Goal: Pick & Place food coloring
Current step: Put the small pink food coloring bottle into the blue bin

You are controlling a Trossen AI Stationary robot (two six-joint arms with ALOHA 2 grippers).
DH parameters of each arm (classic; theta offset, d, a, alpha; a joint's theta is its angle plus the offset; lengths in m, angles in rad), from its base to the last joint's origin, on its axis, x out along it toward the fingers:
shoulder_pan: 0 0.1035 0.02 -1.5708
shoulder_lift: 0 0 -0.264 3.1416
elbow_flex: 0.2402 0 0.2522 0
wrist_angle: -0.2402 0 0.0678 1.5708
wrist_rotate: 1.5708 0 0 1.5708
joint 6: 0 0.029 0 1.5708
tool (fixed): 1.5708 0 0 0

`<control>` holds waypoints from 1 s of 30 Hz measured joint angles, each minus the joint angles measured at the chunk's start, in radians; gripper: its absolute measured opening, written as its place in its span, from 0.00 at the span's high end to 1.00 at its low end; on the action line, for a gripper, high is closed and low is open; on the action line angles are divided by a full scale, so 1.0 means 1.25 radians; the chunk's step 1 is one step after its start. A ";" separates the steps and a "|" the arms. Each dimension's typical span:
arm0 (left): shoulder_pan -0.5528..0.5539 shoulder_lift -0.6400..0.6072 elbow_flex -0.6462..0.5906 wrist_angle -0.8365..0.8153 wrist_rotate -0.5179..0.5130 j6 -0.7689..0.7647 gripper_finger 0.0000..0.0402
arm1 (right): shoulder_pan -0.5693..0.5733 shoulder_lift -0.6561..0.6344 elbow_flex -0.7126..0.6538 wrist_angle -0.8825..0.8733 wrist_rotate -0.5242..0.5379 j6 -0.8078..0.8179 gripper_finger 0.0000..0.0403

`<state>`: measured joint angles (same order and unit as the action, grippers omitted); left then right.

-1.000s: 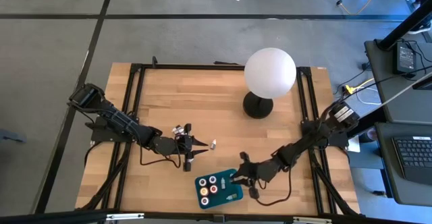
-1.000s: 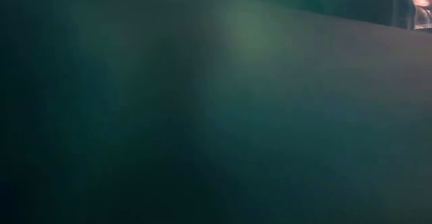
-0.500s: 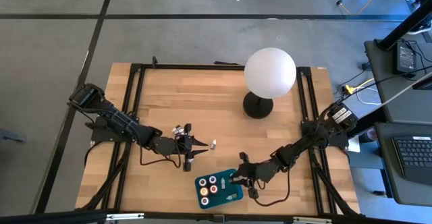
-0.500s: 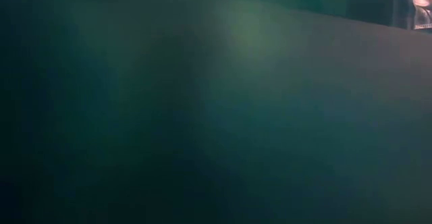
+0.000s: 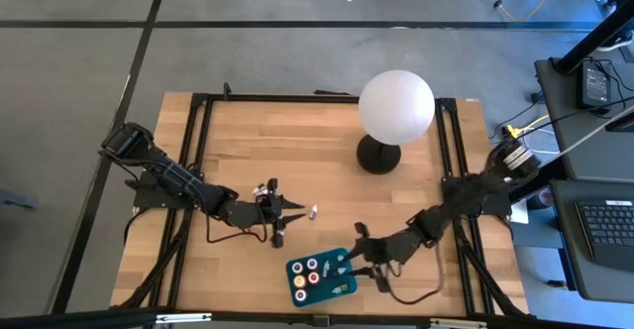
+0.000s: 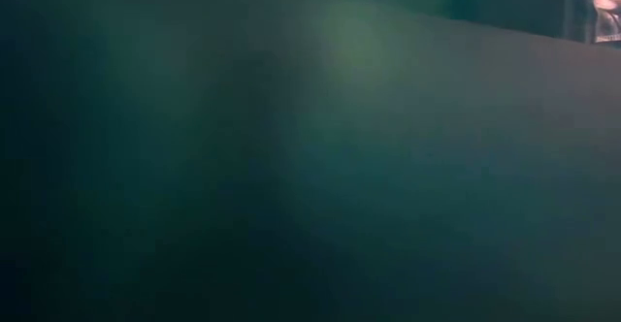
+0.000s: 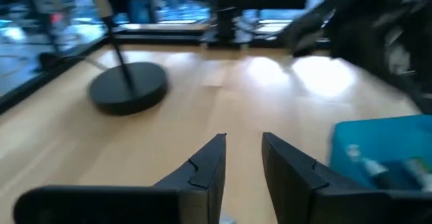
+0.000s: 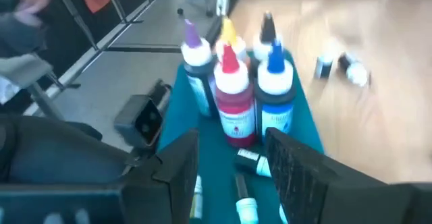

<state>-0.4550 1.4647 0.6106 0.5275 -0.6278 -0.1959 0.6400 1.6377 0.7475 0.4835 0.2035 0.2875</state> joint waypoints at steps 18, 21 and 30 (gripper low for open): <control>0.026 -0.043 0.027 -0.412 0.006 -0.445 0.46 | 0.129 -0.329 -0.284 -0.035 0.304 0.101 0.57; 0.075 -0.045 0.062 -0.624 0.041 -0.576 0.48 | 0.120 -0.326 -0.285 -0.033 0.304 0.101 0.57; 0.178 -0.045 0.083 -0.759 0.215 -0.622 0.53 | 0.112 -0.326 -0.285 -0.035 0.304 0.100 0.57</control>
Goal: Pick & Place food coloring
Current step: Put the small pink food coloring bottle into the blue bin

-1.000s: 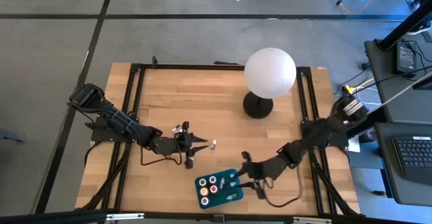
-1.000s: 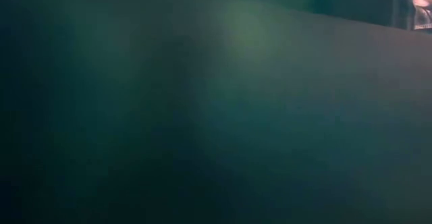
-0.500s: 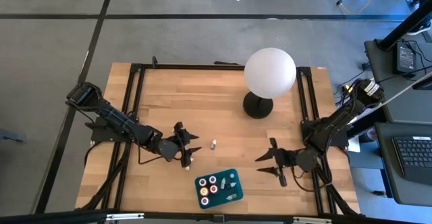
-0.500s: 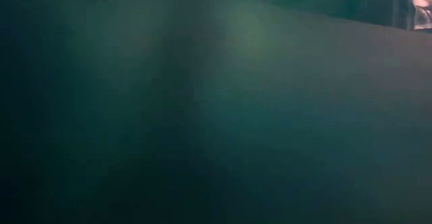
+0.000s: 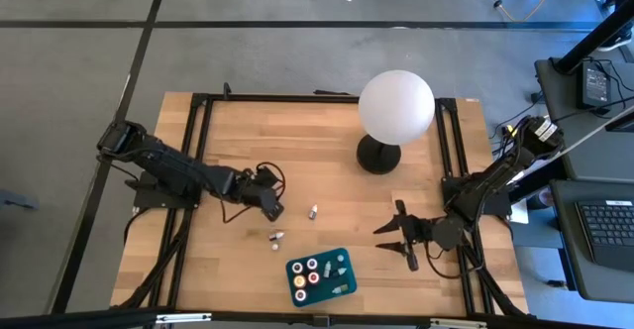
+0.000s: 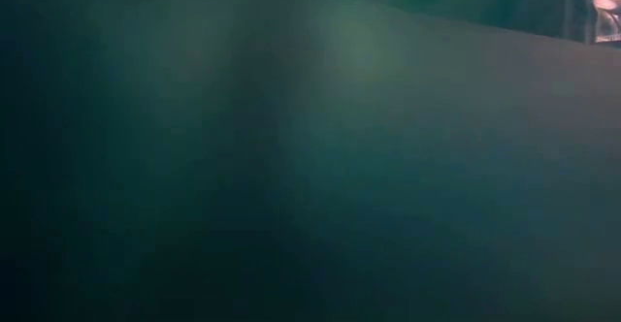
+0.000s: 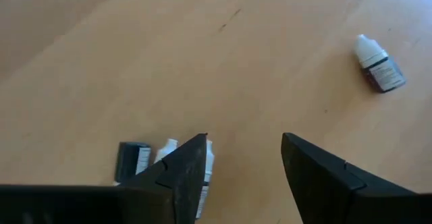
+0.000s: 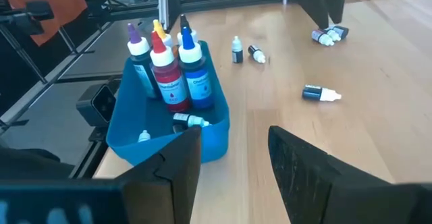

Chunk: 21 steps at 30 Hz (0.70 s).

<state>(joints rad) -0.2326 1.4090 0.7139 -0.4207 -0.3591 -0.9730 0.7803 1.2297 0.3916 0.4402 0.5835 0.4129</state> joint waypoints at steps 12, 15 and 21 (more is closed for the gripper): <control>0.007 0.006 -0.002 -0.043 0.026 0.041 0.61 | -0.001 0.000 0.000 0.000 0.000 -0.002 0.57; 0.007 0.024 -0.003 -0.045 0.028 0.042 0.62 | -0.001 0.000 0.000 0.000 0.000 -0.002 0.57; 0.004 0.075 -0.003 -0.040 0.044 0.042 0.63 | -0.001 0.000 0.000 -0.004 0.000 0.000 0.57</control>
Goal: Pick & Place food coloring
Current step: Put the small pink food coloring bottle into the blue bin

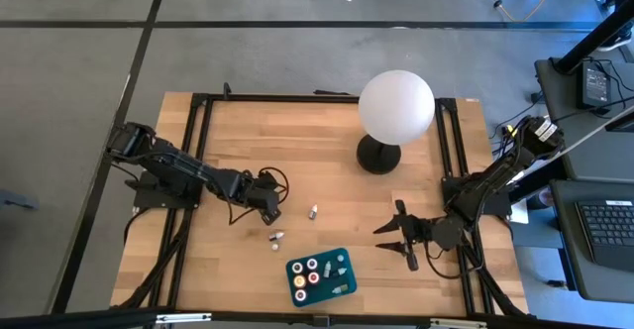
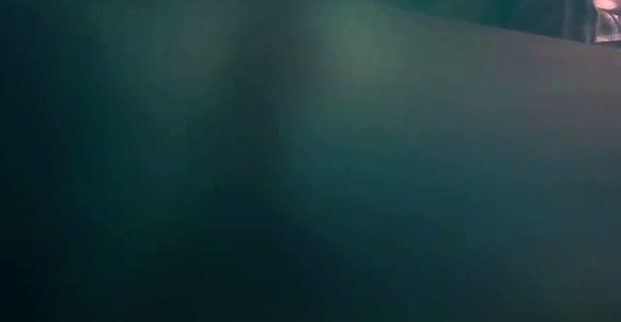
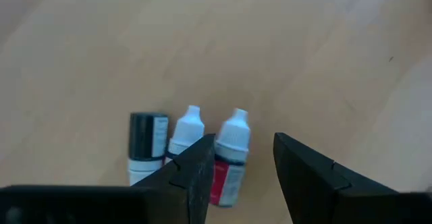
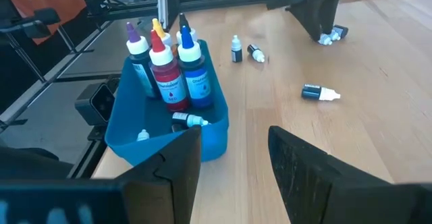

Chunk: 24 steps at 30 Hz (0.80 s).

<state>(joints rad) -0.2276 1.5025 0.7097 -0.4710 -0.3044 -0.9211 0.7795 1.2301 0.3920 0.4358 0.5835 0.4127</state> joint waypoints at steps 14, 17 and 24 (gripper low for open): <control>0.000 0.062 0.003 0.000 0.054 -0.006 0.71 | 0.000 0.000 0.000 -0.005 0.000 -0.001 0.57; 0.000 0.063 0.002 0.003 0.059 0.016 0.76 | 0.000 0.000 0.000 -0.006 0.000 -0.001 0.57; -0.001 0.064 0.002 0.005 0.055 0.034 0.79 | 0.000 0.000 0.000 -0.006 0.000 -0.001 0.57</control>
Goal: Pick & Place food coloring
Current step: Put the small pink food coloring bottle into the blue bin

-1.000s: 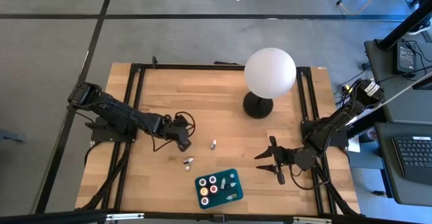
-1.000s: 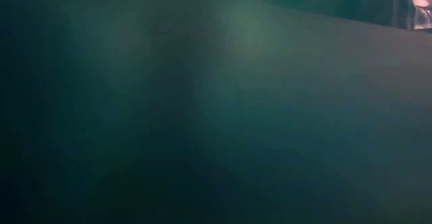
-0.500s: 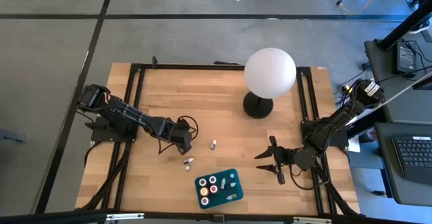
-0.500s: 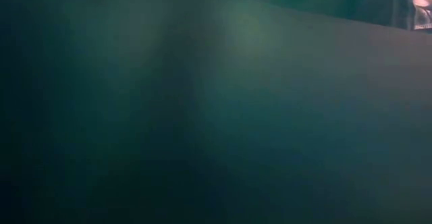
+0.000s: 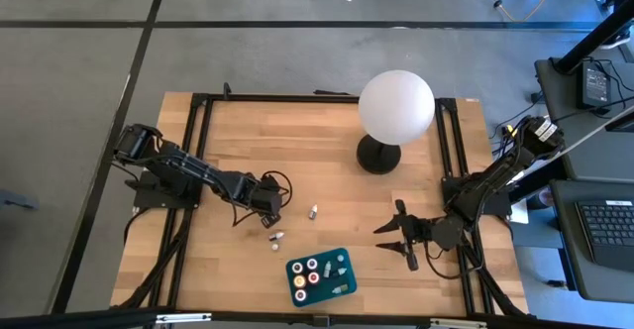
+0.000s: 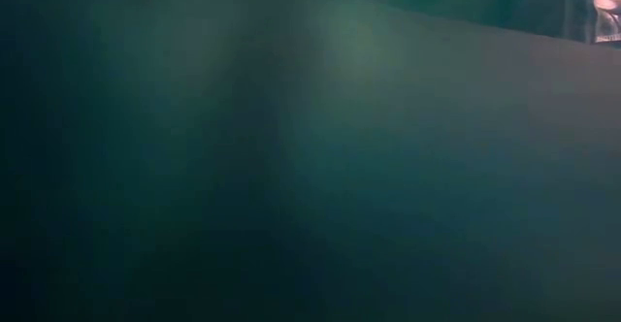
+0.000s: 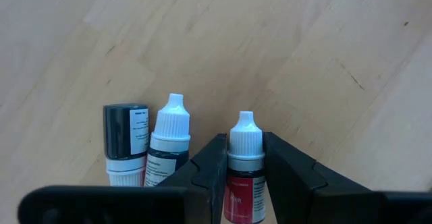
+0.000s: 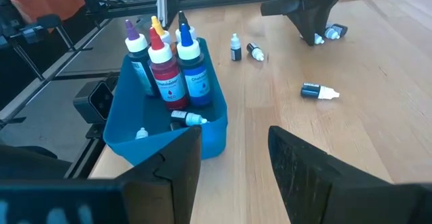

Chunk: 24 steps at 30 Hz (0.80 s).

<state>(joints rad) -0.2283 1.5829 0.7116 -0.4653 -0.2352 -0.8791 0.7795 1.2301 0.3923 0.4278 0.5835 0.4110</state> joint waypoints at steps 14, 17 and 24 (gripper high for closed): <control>-0.022 -0.056 0.058 -0.008 0.008 0.075 0.80 | 0.000 0.000 0.000 -0.005 0.000 0.000 0.57; -0.025 -0.063 0.094 -0.003 0.008 0.101 0.80 | 0.000 0.000 0.000 -0.005 0.000 0.000 0.57; -0.026 -0.064 0.220 -0.001 -0.035 0.228 0.79 | 0.000 0.000 0.000 -0.006 0.000 0.000 0.57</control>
<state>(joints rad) -0.2604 1.5028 0.9872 -0.4664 -0.2794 -0.5944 0.7795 1.2304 0.3927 0.4208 0.5835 0.4107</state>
